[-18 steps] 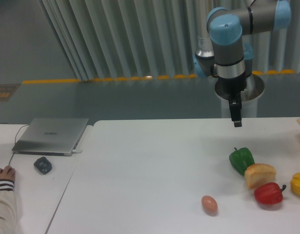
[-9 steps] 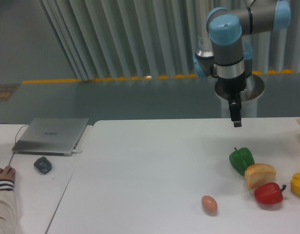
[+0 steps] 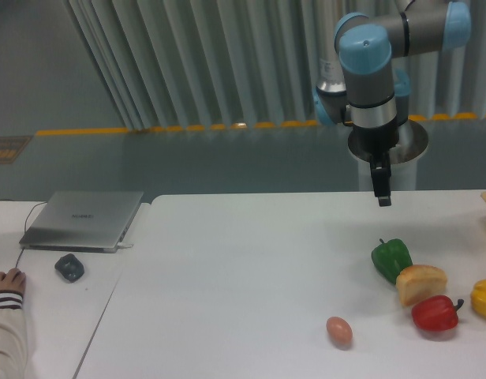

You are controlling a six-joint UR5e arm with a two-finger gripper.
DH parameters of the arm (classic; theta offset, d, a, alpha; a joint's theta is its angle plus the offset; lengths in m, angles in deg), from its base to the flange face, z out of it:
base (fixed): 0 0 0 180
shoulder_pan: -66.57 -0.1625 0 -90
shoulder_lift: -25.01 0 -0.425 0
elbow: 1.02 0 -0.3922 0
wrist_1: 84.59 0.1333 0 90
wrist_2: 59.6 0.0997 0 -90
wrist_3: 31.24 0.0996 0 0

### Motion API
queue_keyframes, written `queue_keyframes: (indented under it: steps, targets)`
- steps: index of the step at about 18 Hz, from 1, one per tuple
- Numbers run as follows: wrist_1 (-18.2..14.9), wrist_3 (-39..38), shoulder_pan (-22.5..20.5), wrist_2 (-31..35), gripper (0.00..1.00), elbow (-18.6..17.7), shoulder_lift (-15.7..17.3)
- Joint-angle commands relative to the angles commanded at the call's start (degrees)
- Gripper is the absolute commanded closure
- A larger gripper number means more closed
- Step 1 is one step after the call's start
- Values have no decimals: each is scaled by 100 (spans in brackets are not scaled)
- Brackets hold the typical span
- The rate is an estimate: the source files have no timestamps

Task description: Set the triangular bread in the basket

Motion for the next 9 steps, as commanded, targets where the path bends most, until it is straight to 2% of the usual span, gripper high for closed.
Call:
queue_keyframes:
  steps: [9]
  targets:
    - [-9, -9, -18, 0, 0, 114, -18]
